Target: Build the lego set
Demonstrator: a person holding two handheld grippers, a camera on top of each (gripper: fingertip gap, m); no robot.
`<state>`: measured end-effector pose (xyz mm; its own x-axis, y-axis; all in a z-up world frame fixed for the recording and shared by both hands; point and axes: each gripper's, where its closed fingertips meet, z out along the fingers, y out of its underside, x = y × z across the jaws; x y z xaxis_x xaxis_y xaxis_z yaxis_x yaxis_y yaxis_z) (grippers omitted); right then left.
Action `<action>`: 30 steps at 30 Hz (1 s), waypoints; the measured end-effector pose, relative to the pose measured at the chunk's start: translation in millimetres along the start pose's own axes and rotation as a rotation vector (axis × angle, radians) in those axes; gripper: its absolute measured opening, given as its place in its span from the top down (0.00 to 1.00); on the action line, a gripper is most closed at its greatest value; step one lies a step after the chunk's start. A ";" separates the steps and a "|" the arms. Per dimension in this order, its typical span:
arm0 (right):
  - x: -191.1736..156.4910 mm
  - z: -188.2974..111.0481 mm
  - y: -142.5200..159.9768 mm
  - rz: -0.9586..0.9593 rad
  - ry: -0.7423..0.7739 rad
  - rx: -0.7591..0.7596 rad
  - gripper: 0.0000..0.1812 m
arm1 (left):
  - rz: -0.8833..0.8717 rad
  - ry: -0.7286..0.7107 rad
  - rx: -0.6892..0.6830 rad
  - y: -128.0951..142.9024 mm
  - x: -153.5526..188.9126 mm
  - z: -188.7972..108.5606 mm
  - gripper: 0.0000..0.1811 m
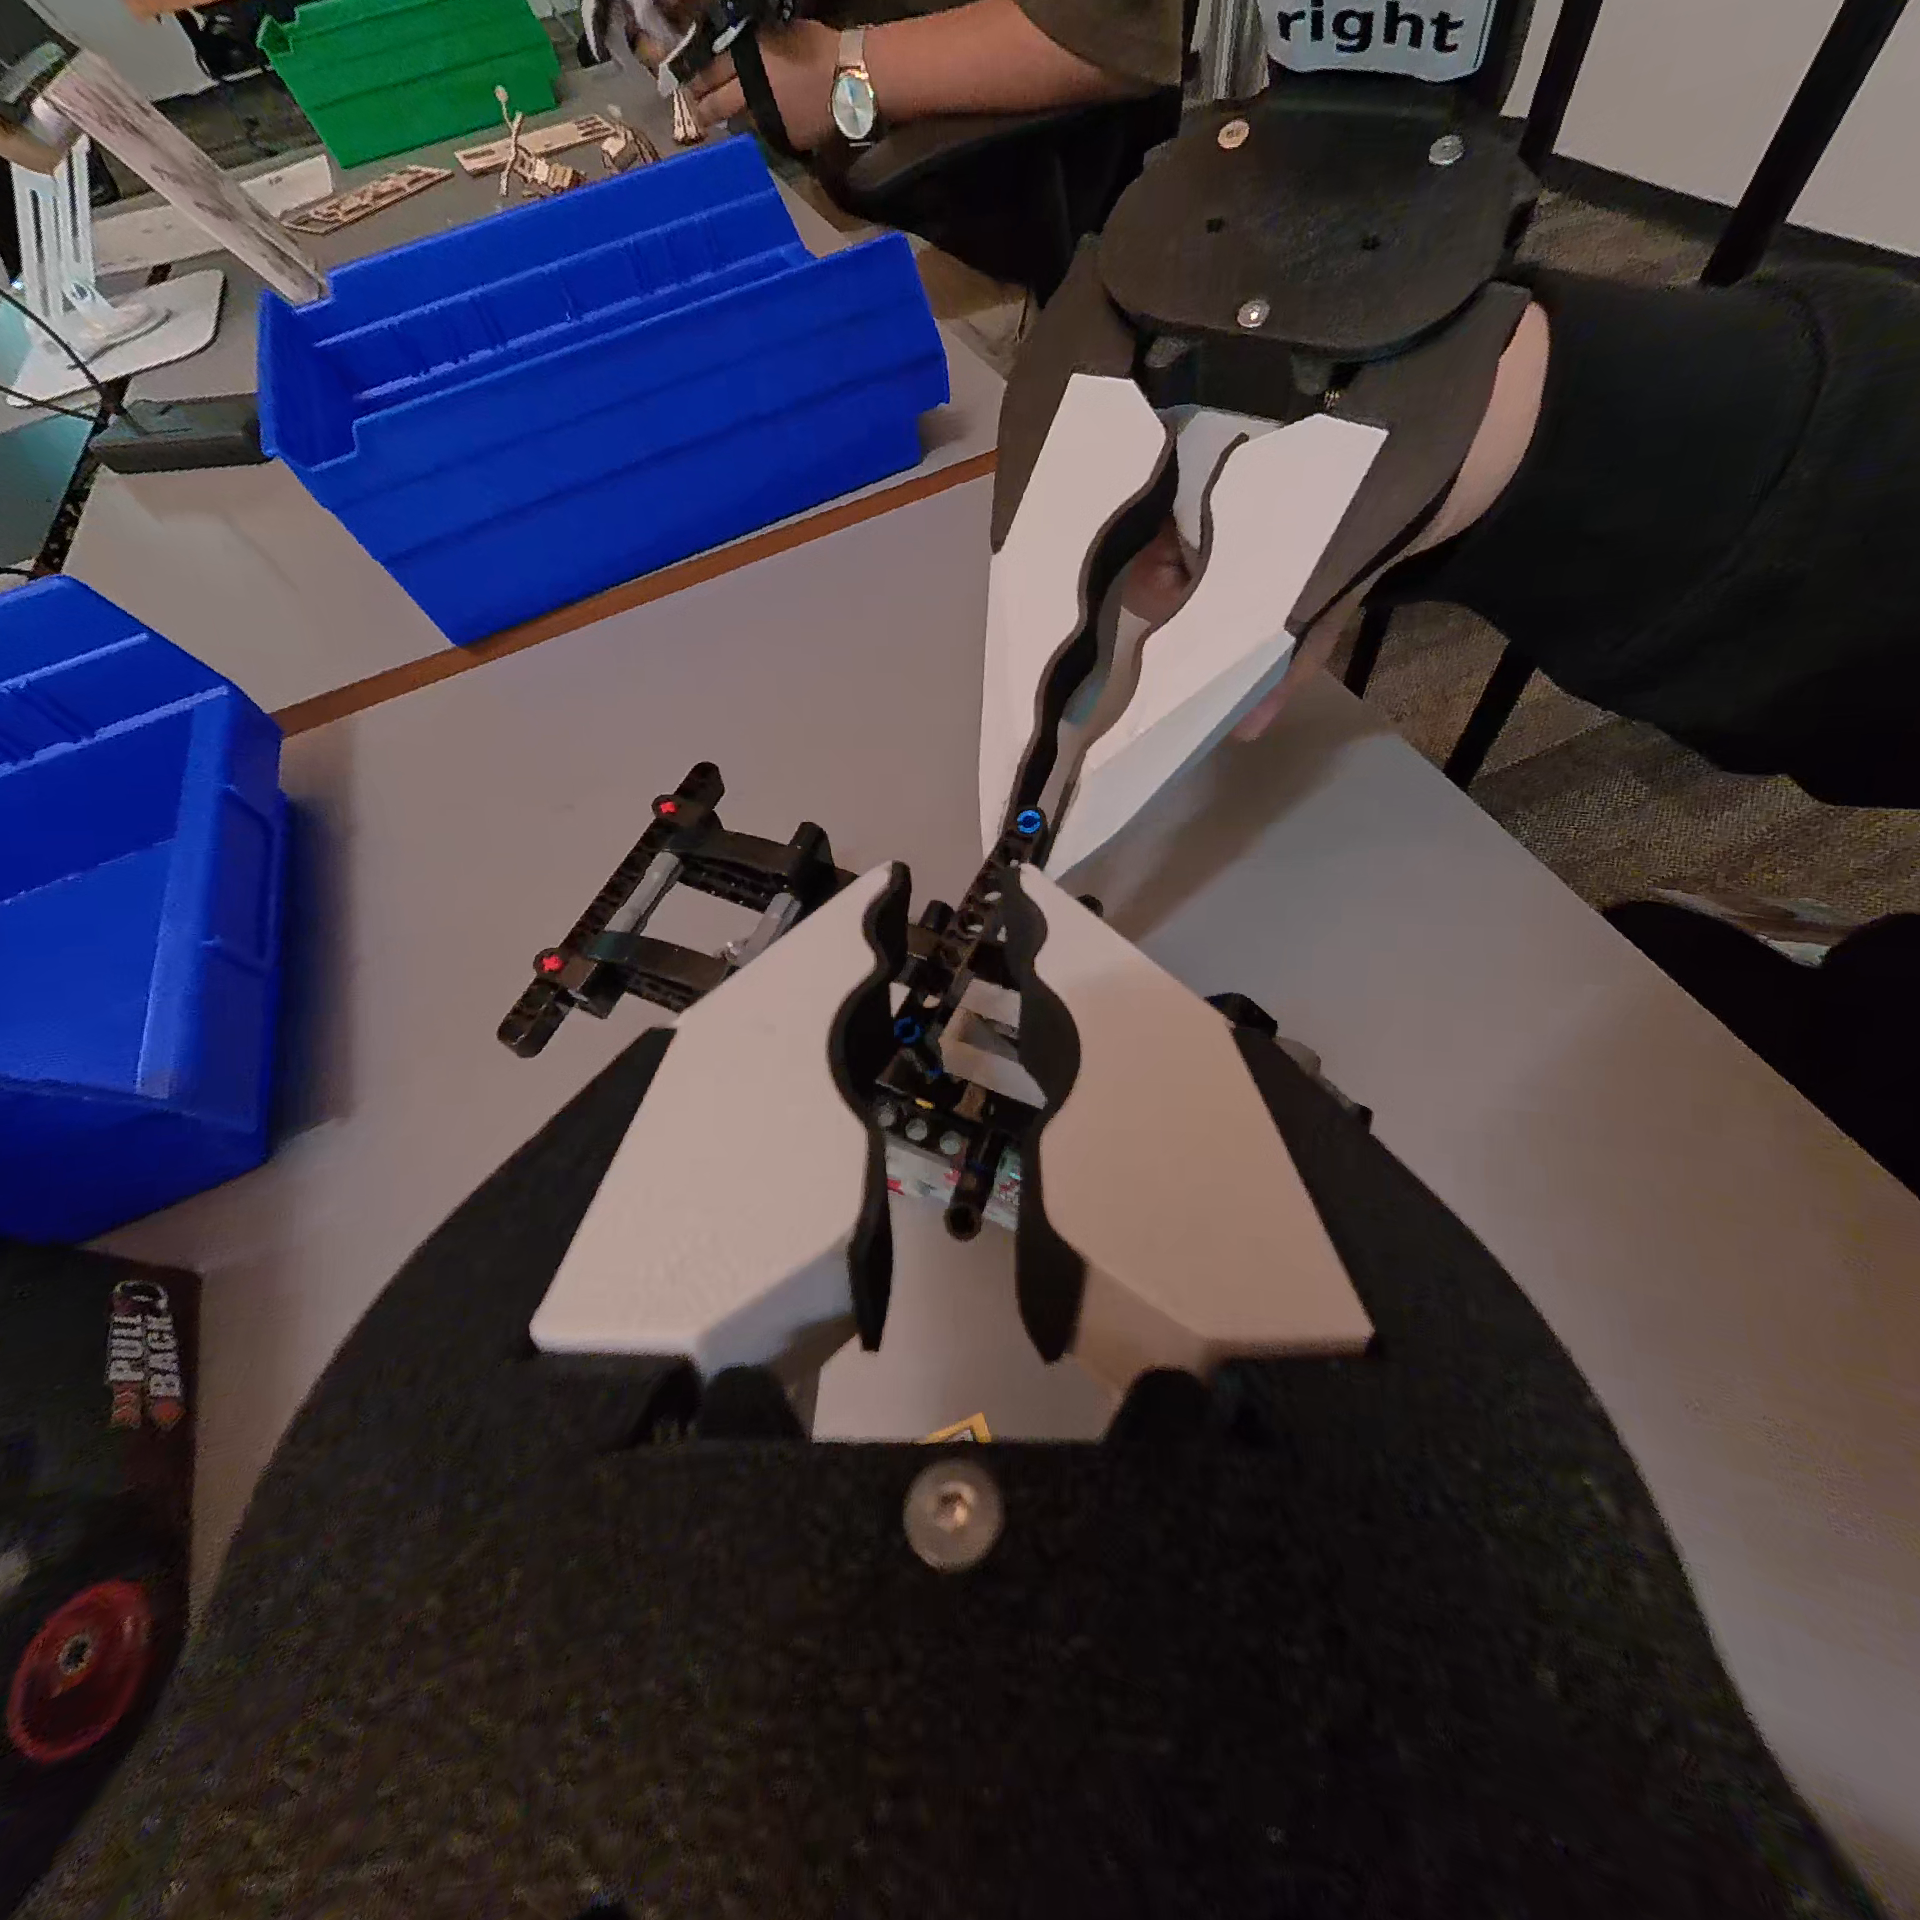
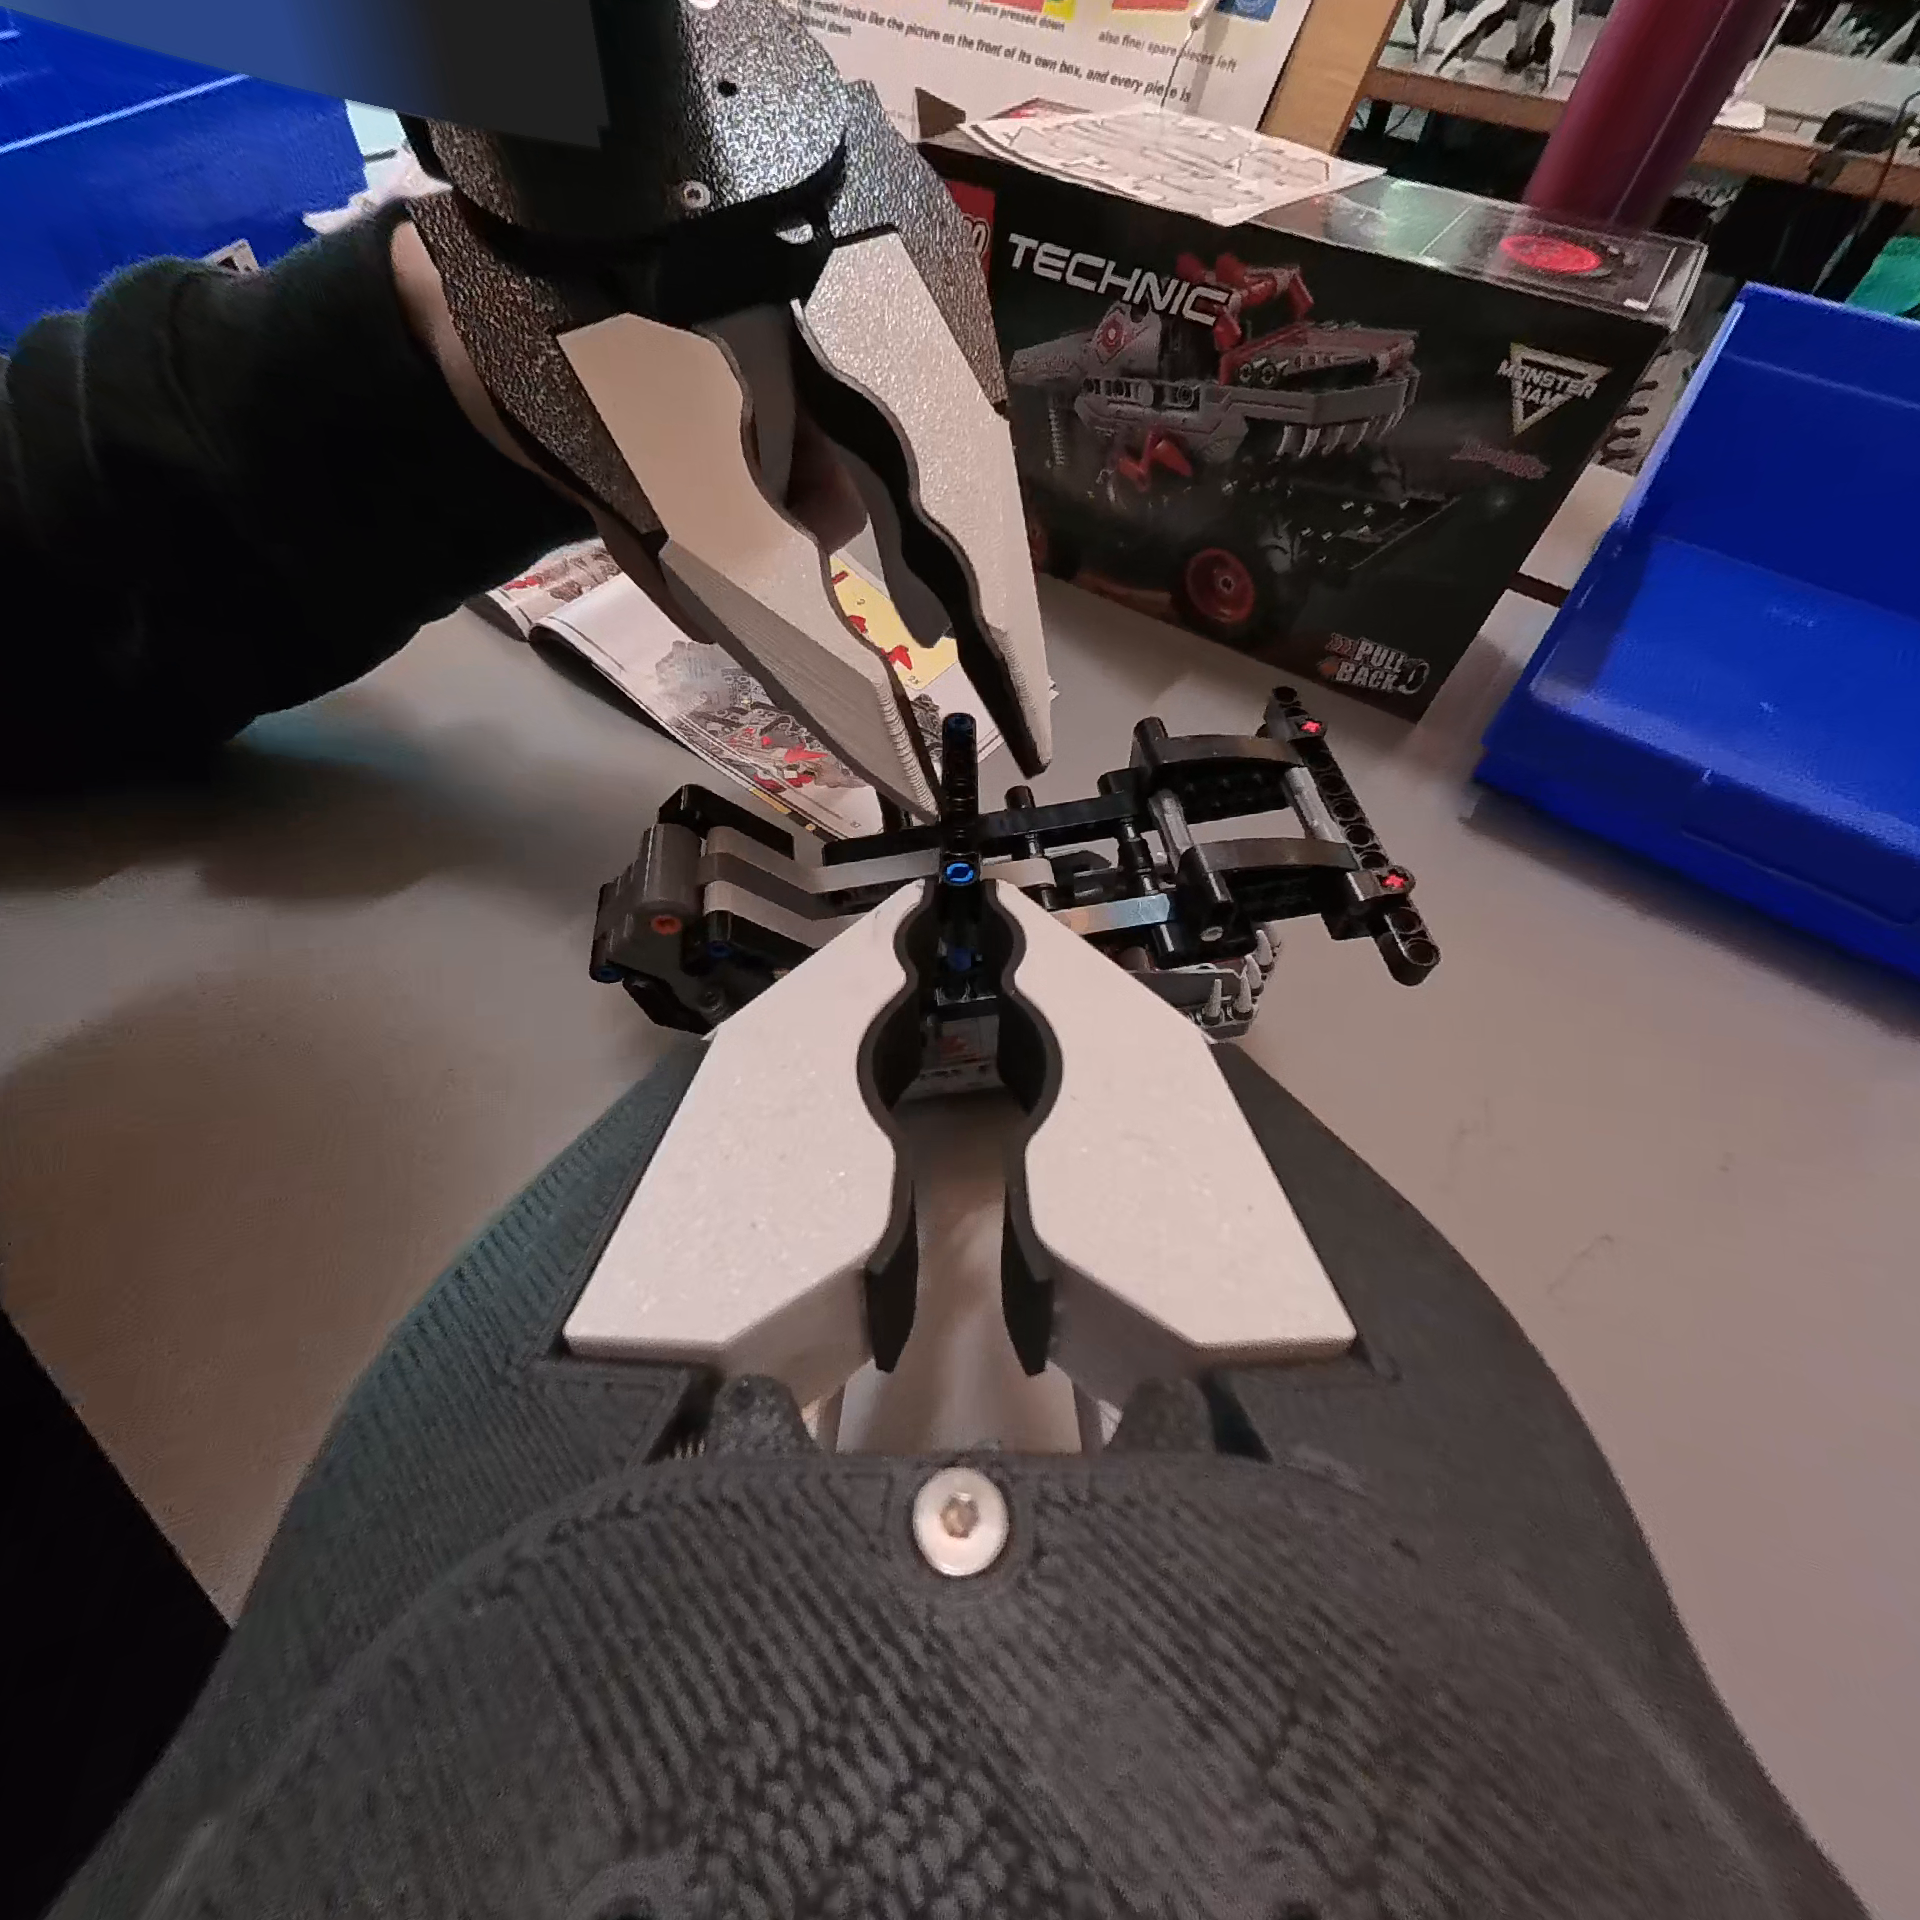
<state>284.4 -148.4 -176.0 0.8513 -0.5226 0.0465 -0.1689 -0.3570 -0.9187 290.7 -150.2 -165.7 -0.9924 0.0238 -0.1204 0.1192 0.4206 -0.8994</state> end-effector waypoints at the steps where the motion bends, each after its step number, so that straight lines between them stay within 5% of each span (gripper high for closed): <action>1: -0.1 0.6 -0.1 0.003 -0.002 0.001 0.97 | -0.002 -0.001 0.001 0.3 -0.7 -0.7 0.91; 19: 1.2 -3.3 -3.4 0.022 -0.005 0.023 0.97 | 0.020 0.005 0.017 -4.0 2.4 -3.8 0.92; 30: 2.1 -0.8 -4.8 -0.057 0.034 -0.040 0.97 | 0.226 0.090 -0.260 0.2 2.4 -17.0 0.91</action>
<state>286.6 -148.4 -171.2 0.8430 -0.5260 0.1126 -0.1408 -0.4177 -0.8976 287.8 -134.6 -158.9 -0.9418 0.2175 -0.2563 0.3361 0.6117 -0.7161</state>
